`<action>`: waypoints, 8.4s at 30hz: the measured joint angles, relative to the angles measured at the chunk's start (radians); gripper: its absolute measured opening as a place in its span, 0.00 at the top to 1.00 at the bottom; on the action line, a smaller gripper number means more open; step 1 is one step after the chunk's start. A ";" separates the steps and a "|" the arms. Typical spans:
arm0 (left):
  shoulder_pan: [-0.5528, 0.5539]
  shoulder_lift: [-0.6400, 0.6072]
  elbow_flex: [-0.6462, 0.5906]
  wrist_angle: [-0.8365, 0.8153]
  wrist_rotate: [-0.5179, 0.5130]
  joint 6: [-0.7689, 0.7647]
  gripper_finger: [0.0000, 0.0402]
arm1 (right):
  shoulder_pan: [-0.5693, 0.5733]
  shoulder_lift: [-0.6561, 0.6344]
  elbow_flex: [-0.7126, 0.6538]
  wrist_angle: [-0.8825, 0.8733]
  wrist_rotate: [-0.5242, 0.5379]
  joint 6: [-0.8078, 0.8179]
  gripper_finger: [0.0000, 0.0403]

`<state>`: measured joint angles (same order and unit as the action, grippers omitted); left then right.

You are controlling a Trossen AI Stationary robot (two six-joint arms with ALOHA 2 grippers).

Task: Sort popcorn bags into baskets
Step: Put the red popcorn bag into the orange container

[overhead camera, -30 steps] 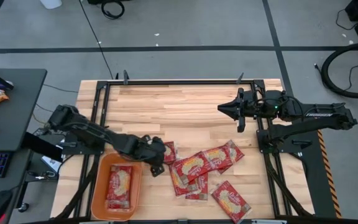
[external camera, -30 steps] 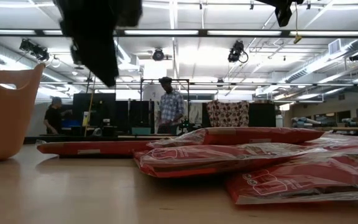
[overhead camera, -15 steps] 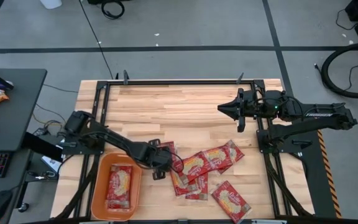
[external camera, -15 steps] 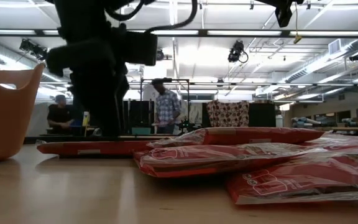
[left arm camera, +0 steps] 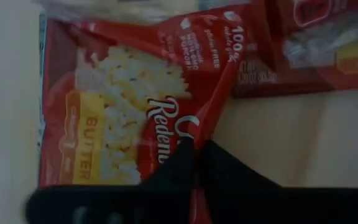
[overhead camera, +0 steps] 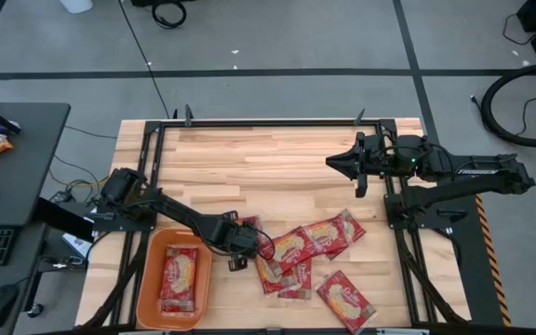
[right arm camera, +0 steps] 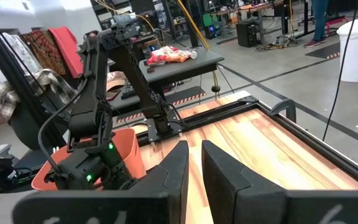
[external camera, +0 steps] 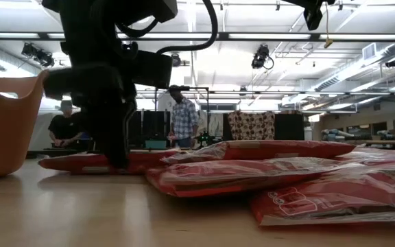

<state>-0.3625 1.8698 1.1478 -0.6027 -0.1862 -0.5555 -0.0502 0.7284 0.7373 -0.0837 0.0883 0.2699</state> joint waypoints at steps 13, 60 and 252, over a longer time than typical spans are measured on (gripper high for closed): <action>0.113 -0.346 -0.003 0.006 0.265 -0.397 0.99 | 0.000 0.000 0.000 0.000 -0.002 -0.009 0.88; -0.431 -0.671 -0.250 -0.382 0.219 -1.602 0.97 | 0.000 0.000 0.000 0.002 -0.004 -0.064 0.88; -0.119 -0.135 0.304 -0.285 -0.039 0.047 0.67 | -0.150 -0.092 0.000 -0.189 0.093 -0.060 0.93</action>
<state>-0.4818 1.7348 1.4513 -0.8876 -0.2253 -0.5088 -0.1997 0.6368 0.7376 -0.2727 0.1814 0.2095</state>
